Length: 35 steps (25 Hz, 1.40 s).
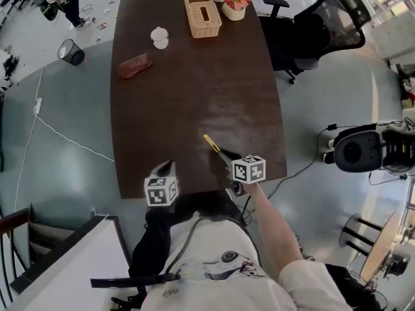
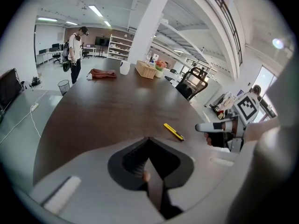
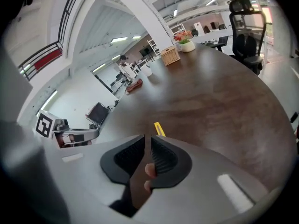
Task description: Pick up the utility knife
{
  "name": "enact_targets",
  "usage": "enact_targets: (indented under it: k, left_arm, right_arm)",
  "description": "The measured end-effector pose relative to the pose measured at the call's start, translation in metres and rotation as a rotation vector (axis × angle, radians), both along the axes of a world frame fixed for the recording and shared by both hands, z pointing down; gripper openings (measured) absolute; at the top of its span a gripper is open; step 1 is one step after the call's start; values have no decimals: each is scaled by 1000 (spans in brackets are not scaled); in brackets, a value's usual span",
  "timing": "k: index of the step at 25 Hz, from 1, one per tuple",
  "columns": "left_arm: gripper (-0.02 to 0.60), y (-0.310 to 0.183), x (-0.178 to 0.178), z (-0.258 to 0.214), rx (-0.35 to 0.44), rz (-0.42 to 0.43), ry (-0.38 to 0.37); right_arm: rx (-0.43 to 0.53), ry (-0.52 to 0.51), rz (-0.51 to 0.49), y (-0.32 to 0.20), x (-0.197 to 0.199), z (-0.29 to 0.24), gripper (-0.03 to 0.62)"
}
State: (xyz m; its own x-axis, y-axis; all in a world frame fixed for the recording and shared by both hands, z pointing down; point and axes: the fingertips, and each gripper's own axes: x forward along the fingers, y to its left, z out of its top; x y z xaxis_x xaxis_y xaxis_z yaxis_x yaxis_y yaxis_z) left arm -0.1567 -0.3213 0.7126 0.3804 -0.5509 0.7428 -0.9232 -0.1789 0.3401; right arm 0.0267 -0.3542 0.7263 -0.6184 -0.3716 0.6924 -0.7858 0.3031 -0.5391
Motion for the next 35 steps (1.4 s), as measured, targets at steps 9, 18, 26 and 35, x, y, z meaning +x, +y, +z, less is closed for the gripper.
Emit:
enact_targets:
  k: [9, 18, 26, 35]
  left_arm:
    - [0, -11, 12, 23, -75, 29, -25]
    - [42, -14, 17, 32, -112, 32, -17]
    - [40, -6, 12, 36, -126, 20, -14]
    - [35, 2, 12, 37, -135, 8, -9]
  right_arm:
    - [-90, 36, -137, -16, -3, 38, 74]
    - [-140, 50, -257, -14, -12, 57, 95]
    - [-122, 133, -298, -10, -15, 68, 86]
    - [22, 412, -330, -9, -19, 68, 64]
